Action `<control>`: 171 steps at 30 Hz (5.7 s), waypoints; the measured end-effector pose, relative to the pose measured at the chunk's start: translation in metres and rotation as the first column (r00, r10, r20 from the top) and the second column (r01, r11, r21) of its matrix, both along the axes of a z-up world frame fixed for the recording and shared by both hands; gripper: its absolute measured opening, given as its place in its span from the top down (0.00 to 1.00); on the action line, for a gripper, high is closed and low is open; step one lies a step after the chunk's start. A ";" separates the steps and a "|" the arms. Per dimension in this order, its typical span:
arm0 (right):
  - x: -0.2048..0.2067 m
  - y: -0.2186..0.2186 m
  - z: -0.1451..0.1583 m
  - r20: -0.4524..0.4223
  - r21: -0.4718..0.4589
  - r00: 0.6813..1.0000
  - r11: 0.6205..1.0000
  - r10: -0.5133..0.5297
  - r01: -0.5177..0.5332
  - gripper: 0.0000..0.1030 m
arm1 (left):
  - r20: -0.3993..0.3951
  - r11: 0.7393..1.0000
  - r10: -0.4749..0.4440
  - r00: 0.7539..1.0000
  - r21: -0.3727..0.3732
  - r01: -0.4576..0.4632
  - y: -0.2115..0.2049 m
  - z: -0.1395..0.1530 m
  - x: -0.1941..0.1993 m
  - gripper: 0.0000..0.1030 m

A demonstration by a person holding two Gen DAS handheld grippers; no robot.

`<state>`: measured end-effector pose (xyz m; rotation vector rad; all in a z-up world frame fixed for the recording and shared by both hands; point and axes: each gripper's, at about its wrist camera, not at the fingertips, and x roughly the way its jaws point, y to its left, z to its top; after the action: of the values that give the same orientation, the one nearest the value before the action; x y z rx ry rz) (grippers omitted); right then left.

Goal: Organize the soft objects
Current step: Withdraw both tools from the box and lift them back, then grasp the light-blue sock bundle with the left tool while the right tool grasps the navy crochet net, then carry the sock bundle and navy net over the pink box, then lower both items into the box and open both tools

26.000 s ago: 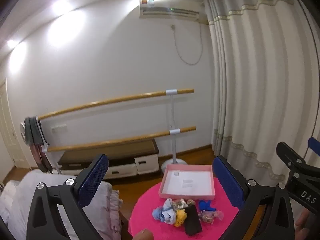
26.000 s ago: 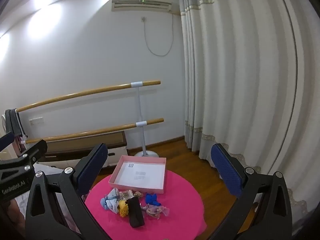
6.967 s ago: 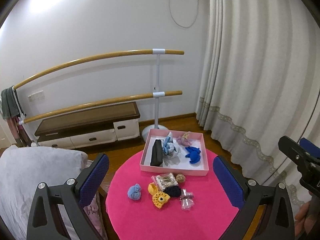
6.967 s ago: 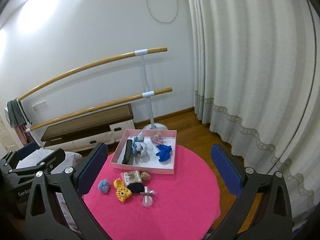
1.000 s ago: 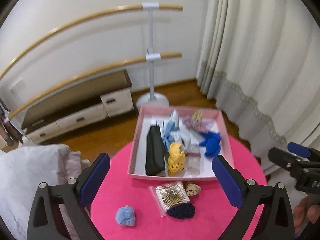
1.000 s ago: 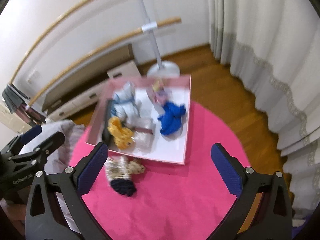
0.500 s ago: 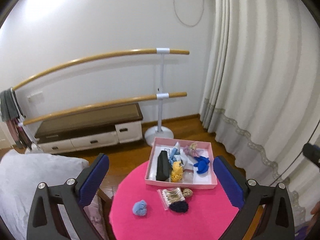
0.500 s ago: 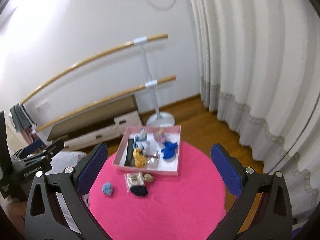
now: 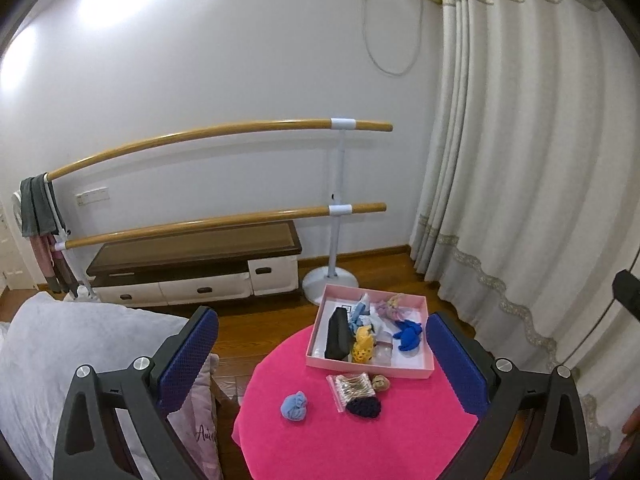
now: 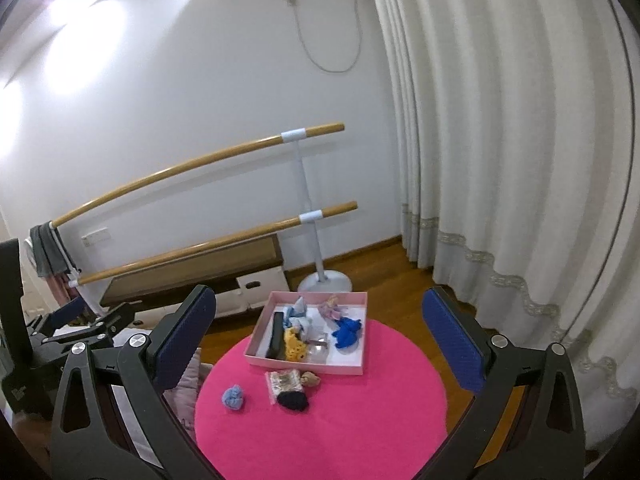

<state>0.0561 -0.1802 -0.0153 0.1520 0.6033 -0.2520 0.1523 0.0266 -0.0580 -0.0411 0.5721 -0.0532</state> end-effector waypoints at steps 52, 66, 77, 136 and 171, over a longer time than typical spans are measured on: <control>0.146 0.017 -0.357 -0.677 0.169 0.709 0.979 0.198 -0.112 0.05 | -0.552 0.996 0.072 0.831 0.080 -0.033 -0.006 -0.332 0.301 0.04; 0.152 0.019 -0.436 -0.737 0.250 0.635 0.966 0.232 -0.063 0.12 | -0.640 0.996 0.028 0.768 0.082 0.033 -0.014 -0.440 0.355 0.14; 0.163 0.017 -0.444 -0.726 0.281 0.639 0.958 0.253 -0.060 0.50 | -0.677 0.998 -0.004 0.736 0.046 0.047 -0.010 -0.466 0.372 0.50; 0.115 -0.075 -0.121 -0.249 0.219 0.965 0.975 0.082 -0.026 0.85 | -0.277 0.979 -0.203 0.939 -0.032 0.203 -0.047 -0.113 0.261 0.63; 0.245 -0.146 -0.373 -0.615 0.404 0.770 0.906 0.169 0.124 0.85 | -0.652 0.970 -0.230 0.723 -0.093 0.225 -0.127 -0.266 0.434 0.61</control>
<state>0.3006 -0.3262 -0.3886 0.4958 1.3525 -0.1375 0.5863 -0.1006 -0.3242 0.0068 1.2957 -0.2922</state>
